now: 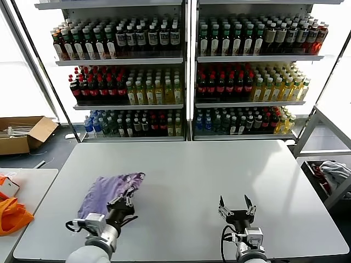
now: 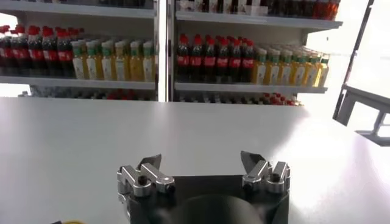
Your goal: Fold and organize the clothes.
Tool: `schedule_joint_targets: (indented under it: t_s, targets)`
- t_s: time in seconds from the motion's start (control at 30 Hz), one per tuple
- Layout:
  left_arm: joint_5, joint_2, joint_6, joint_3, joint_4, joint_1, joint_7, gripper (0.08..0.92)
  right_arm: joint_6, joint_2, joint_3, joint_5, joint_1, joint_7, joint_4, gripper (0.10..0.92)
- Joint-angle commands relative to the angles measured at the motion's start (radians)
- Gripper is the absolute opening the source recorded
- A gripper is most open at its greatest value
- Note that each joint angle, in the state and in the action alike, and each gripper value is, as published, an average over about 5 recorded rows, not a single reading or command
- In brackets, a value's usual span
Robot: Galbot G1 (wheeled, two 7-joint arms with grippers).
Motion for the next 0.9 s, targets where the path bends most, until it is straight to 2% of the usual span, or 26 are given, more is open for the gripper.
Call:
schedule_joint_targets:
  t_s: [0.03, 0.17, 0.33, 0.47, 0.67, 0.9]
  targets:
    - [0.097, -0.127, -0.004, 0.345, 0.228, -0.208, -0.048, 0.102, -0.003, 0.058, 0.04, -0.066, -0.075, 0.0, 0.033, 0.823]
    - [0.051, -0.113, -0.009, 0.324, 0.208, -0.217, -0.029, 0.102, -0.011, 0.061, 0.029, -0.079, -0.069, 0.003, 0.036, 0.823]
    - [-0.004, -0.107, -0.072, 0.3, 0.154, -0.202, 0.052, 0.128, -0.026, 0.047, 0.0, -0.062, -0.041, 0.004, 0.027, 0.823]
    - [-0.005, -0.096, -0.109, 0.274, 0.084, -0.177, 0.106, 0.228, -0.05, 0.033, -0.03, 0.048, -0.001, 0.009, 0.017, 0.823]
    - [0.061, -0.07, -0.132, 0.178, 0.0, -0.135, 0.125, 0.401, -0.104, 0.003, -0.089, 0.293, 0.087, 0.05, 0.002, 0.823]
    - [0.388, 0.035, -0.149, -0.006, -0.006, -0.003, 0.153, 0.609, -0.188, -0.025, -0.167, 0.669, 0.262, 0.164, -0.004, 0.823]
